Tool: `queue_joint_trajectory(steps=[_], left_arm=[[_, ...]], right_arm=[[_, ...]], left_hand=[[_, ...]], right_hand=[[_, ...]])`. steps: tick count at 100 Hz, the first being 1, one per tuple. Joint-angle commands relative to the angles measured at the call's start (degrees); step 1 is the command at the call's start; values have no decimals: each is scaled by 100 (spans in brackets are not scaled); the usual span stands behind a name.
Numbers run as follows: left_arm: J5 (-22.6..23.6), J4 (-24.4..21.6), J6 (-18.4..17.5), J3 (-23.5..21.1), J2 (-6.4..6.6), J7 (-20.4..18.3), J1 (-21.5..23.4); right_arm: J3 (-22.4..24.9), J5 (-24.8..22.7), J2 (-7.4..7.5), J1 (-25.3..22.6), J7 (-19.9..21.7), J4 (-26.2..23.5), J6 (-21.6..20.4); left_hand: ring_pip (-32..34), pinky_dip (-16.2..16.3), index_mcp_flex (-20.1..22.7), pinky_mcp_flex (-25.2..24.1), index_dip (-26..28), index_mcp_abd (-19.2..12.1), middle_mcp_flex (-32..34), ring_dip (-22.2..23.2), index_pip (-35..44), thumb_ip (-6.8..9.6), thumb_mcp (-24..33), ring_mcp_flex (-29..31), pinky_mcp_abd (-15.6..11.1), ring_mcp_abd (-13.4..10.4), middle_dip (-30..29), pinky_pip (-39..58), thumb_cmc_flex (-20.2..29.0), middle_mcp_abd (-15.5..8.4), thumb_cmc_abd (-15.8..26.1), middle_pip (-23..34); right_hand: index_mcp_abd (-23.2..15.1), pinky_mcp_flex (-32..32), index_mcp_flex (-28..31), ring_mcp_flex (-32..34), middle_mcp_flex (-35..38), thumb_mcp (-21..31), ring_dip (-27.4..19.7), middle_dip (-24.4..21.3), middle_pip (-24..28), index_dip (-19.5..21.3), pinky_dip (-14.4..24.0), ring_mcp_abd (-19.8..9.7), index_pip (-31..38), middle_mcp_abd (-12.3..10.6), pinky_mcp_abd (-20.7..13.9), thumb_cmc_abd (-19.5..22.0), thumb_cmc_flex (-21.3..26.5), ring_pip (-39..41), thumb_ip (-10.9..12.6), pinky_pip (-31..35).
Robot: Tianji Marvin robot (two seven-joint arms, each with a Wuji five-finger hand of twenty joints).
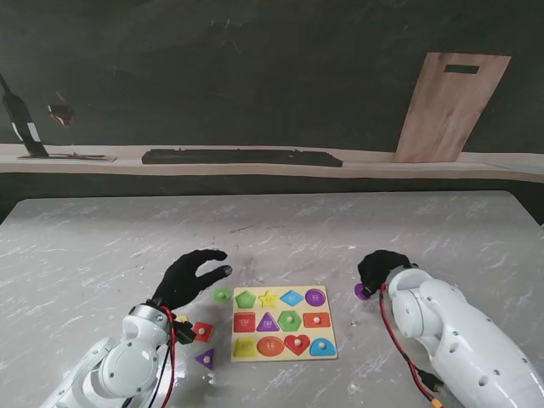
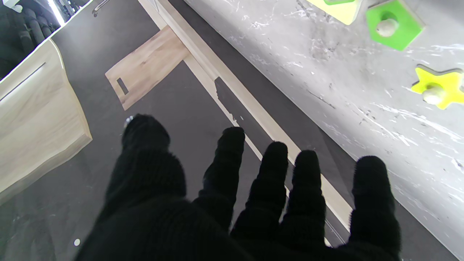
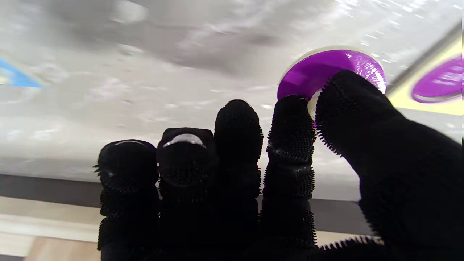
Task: Fit puzzle pieces into a puzzle board
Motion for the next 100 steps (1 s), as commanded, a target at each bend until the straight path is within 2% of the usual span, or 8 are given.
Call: queue_joint_trajectory(steps=[1,19,39,74,100], left_arm=[[-35,-58,-31,-33,-10,25,45],[-34,-74,-69,-87,-12,47,83],[-42,-87,-70,-116,-15,62,101],[-49,-88,-69,-124,-15,56,104],[-53,-79,-60,-121,-16,55,95]], right_arm=[[-261,78,-218,171,-111,65,6],[-1214,595,-342,745,-419,445,427],[-1876,1065,-456,1134,-547,757,669],[-2533,1484,-623,1577,-766,1326,894],[-2761,1486,-602,1697,-637,1454,998]], left_hand=[[-37,-51,55,-48,-26,-36,-49,15,-71,128,-58,-7,-985,51,-49,-37,78,-23,213,-55],[-39,-51,51,-48,-26,-39,-50,14,-72,128,-58,-7,-985,49,-49,-37,79,-20,216,-54],[-36,-51,62,-48,-24,-40,-44,15,-65,126,-61,-4,-985,51,-48,-37,76,-29,214,-50],[-35,-48,60,-41,-26,-39,-46,15,-68,126,-60,-5,-986,57,-51,-31,79,-18,216,-55],[-34,-50,65,-47,-27,-36,-42,16,-71,127,-59,-7,-986,58,-51,-33,80,-12,219,-54]], right_hand=[[-291,127,424,351,266,741,121,124,310,203,139,-46,257,378,276,-59,351,356,231,443],[-282,220,487,449,331,915,196,278,461,276,205,-93,321,408,310,-156,312,590,295,582],[-253,247,505,484,347,988,229,355,525,305,242,-100,343,438,336,-190,301,695,329,646],[-250,243,501,482,339,997,229,392,524,320,258,-102,351,439,337,-177,305,717,338,657],[-263,223,489,469,329,991,225,403,518,326,264,-99,355,441,344,-164,304,715,352,653]])
